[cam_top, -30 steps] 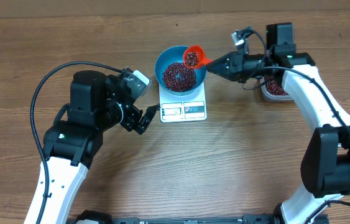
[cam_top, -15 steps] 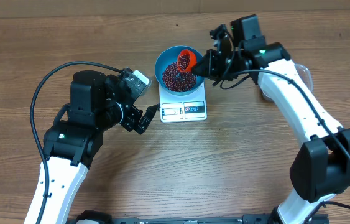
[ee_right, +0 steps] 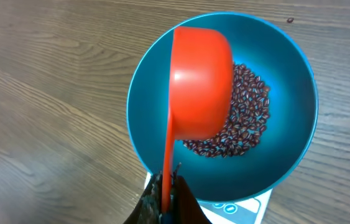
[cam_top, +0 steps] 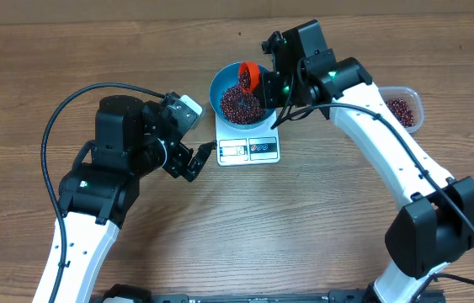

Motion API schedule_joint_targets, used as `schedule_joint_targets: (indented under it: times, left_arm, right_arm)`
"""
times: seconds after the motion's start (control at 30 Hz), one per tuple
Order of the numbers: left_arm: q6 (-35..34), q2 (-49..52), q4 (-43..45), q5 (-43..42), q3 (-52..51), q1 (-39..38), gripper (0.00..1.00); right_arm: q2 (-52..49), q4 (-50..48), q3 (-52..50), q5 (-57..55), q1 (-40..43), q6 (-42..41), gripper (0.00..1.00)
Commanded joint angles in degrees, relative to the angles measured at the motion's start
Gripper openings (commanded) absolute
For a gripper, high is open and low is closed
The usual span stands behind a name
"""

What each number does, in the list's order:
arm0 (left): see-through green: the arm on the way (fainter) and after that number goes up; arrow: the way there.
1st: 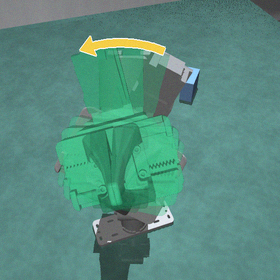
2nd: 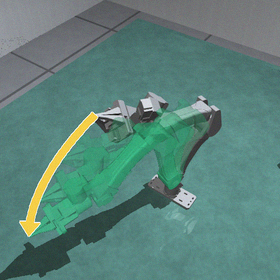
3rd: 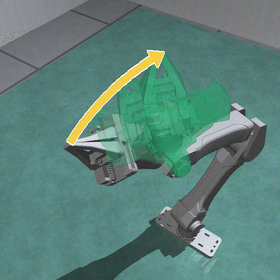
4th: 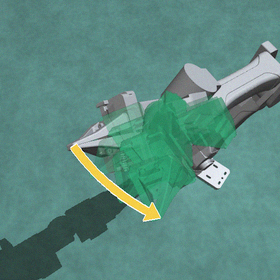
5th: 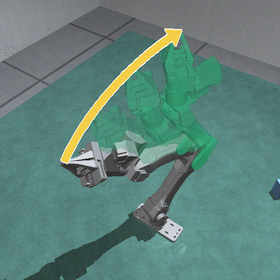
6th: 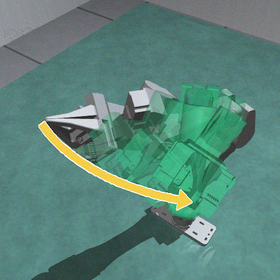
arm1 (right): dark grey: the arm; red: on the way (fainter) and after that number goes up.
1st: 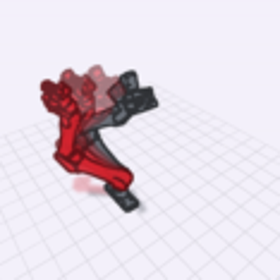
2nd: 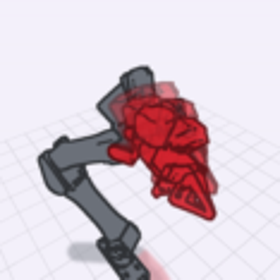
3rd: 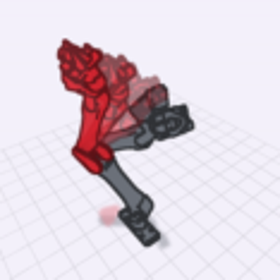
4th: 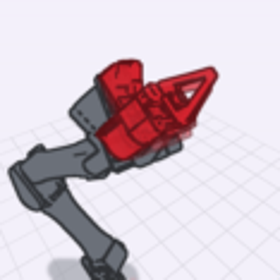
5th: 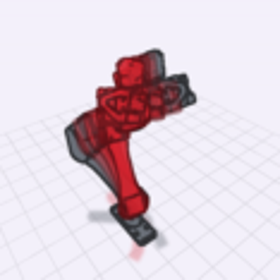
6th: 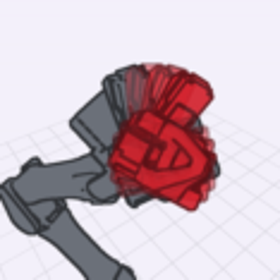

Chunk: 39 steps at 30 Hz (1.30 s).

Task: Scoop item into bowl and weigh 150g on scale
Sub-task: 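Carry the scoop over the bowl and tip the beans in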

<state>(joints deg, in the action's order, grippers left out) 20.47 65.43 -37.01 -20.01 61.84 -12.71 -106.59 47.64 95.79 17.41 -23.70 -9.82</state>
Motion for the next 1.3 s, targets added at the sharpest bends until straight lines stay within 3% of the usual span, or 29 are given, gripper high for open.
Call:
schedule_joint_targets:
  times: [0.0, 1.0, 1.27]
  left_arm:
    - [-0.81, 0.15, 0.15, -0.79, -0.09, 0.31, 0.99]
    - [-0.81, 0.15, 0.15, -0.79, -0.09, 0.31, 1.00]
    - [-0.81, 0.15, 0.15, -0.79, -0.09, 0.31, 0.99]
  right_arm:
    - [0.07, 0.22, 1.97, -2.89, -0.46, 2.89, 0.04]
    - [0.07, 2.12, 1.97, -13.46, -5.51, 10.71, 0.04]
    - [0.07, 1.29, 2.23, -22.80, -6.64, 19.63, 0.04]
